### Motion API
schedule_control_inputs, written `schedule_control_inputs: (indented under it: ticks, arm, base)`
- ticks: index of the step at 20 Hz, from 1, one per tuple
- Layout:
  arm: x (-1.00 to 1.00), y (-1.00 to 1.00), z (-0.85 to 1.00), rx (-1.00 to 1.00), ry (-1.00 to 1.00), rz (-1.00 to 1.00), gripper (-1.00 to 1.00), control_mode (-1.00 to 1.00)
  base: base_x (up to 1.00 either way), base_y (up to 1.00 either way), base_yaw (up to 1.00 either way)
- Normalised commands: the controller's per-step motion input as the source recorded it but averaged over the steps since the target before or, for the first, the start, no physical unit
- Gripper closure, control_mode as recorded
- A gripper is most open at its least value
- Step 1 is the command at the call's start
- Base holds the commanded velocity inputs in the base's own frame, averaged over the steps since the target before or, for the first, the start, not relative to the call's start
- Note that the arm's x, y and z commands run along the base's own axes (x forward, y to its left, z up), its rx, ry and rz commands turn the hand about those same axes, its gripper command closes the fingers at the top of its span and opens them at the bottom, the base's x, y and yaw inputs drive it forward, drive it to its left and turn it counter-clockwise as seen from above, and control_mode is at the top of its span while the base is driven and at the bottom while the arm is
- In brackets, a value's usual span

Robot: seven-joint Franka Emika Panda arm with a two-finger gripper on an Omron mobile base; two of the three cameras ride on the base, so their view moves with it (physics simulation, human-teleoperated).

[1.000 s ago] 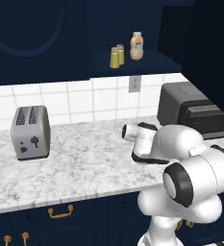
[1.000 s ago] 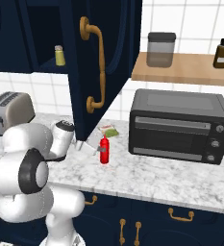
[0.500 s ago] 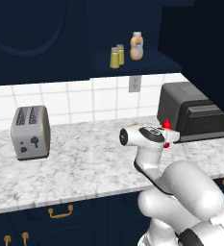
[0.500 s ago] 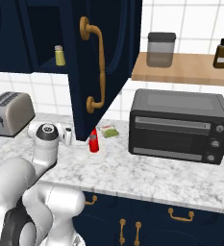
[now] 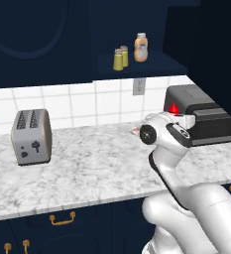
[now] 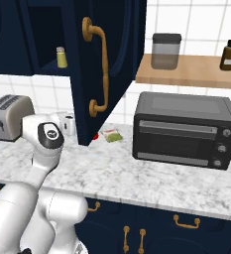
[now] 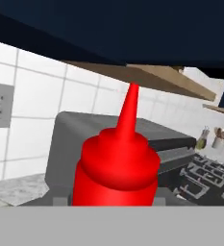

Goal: Put the shaker and condiment bottle from the counter next to their counterparts in the cabinet.

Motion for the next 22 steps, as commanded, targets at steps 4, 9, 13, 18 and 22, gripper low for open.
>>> schedule_control_inputs:
  ticks: [4, 9, 13, 18, 22]
  arm:
    - [-0.23, 0.57, 0.3, -0.05, -0.01, 0.31, 1.0, -1.0]
    - [-0.05, 0.54, 0.18, -0.04, -0.01, 0.27, 1.0, -1.0]
    - [0.0, 0.28, 0.78, 0.0, 0.0, 0.24, 1.0, -1.0]
    - [0.0, 0.1, 0.97, 0.01, 0.0, 0.2, 1.0, -1.0]
    - [-0.12, 0.1, 0.86, 0.0, 0.0, 0.13, 1.0, -1.0]
  base:
    - [0.0, 0.0, 0.0]
    - [0.0, 0.0, 0.0]
    - [0.0, 0.0, 0.0]
    - [0.0, 0.0, 0.0]
    - [0.0, 0.0, 0.0]
